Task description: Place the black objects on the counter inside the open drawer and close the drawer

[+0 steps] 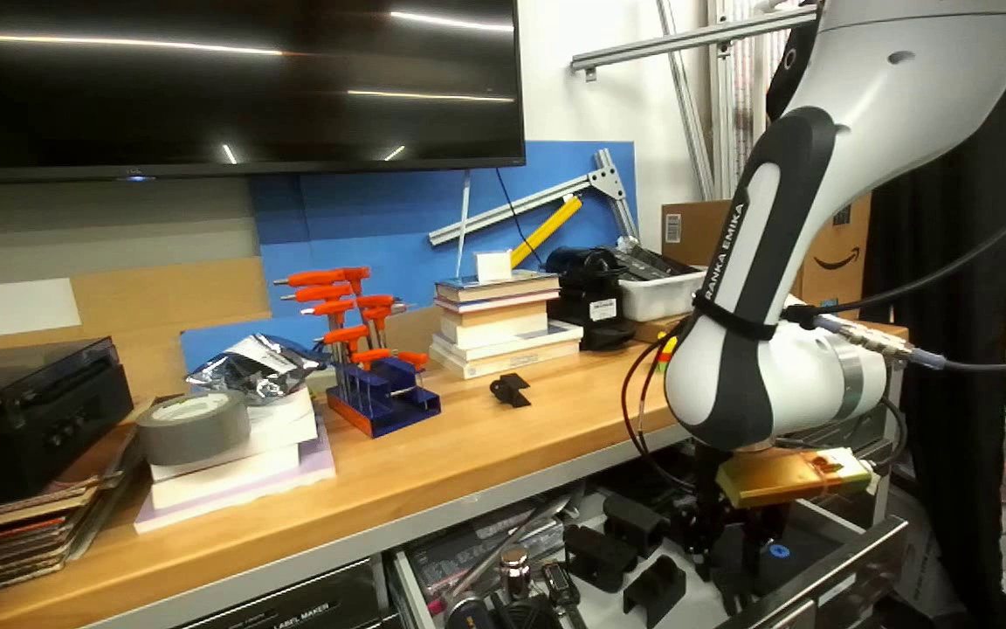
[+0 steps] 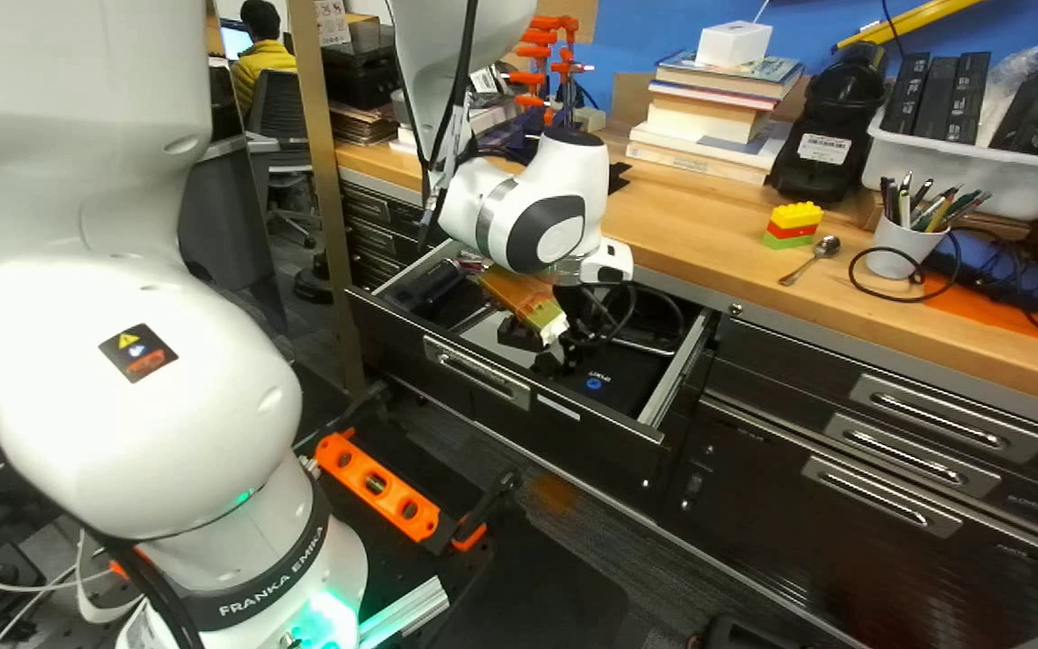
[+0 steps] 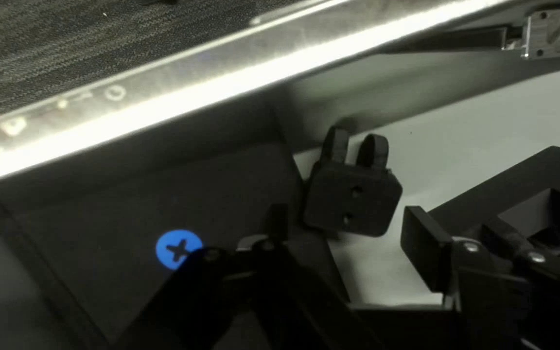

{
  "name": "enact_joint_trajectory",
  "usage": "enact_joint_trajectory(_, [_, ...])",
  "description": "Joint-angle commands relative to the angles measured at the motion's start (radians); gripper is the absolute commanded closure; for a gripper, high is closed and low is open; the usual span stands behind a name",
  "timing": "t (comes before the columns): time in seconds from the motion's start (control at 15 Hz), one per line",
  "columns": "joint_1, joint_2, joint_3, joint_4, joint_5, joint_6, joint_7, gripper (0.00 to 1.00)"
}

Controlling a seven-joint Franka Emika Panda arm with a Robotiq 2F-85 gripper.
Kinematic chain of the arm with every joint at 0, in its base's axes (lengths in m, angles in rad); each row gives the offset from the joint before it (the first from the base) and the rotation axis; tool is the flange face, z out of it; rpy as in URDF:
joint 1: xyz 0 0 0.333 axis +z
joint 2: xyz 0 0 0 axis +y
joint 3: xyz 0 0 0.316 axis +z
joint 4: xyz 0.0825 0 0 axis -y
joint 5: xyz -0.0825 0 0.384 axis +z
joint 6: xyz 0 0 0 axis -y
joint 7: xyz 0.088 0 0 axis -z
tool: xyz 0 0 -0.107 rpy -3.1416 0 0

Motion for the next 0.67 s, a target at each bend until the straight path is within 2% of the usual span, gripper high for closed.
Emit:
enact_joint_trajectory(0.0, [0.079, -0.064, -0.079, -0.011, -0.088, 0.010, 0.085, 0.05])
enact_joint_trajectory(0.07, [0.104, -0.087, -0.103, -0.009, -0.119, 0.005, 0.111, 0.00])
enact_joint_trajectory(0.27, [0.174, -0.152, -0.169, 0.012, -0.238, -0.017, 0.197, 0.00])
enact_joint_trajectory(0.4, [0.194, -0.194, -0.177, 0.042, -0.311, -0.044, 0.250, 0.00])
enact_joint_trajectory(0.6, [0.180, -0.233, -0.132, 0.108, -0.378, -0.087, 0.292, 0.00])
